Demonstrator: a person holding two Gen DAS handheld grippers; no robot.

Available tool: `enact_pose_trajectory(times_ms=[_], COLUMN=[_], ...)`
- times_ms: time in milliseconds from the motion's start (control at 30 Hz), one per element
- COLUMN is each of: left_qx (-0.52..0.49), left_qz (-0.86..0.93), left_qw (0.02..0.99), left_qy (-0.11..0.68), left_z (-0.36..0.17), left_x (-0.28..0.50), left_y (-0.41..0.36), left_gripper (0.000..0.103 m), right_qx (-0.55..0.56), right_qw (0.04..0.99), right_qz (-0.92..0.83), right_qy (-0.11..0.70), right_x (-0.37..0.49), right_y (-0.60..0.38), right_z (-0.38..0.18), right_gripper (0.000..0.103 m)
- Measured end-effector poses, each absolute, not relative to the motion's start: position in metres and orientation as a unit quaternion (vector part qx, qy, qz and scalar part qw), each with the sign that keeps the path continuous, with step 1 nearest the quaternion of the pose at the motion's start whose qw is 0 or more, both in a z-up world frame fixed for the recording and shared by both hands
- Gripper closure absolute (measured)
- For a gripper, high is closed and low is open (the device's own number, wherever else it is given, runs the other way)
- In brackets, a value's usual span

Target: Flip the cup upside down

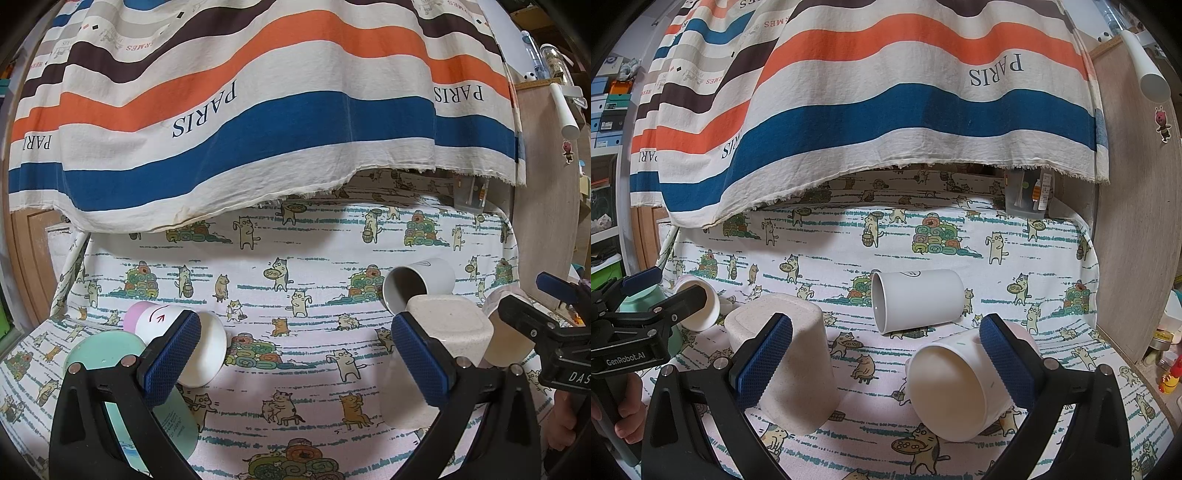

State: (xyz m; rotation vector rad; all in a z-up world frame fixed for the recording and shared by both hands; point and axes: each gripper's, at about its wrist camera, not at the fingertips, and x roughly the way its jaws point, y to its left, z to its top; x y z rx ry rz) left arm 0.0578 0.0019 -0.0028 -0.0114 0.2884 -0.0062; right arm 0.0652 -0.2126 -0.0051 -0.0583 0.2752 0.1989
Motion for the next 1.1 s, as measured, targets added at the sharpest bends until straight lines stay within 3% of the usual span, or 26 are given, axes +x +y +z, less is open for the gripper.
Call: enact_pose_trajectory(times_ms=[1100], left_qx=[-0.006], left_qz=[0.001], left_qw=[0.989], left_qy=[0.145], left_z=[-0.0037], left_x=[0.0582], left_y=[0.0036], left_gripper=[0.0], right_qx=[-0.029], right_qw=[0.985], right_qz=[0.099], right_qy=[0.137], right_x=[0.0655], right_y=[-0.212], right_z=[-0.0046], right_gripper=[0.001])
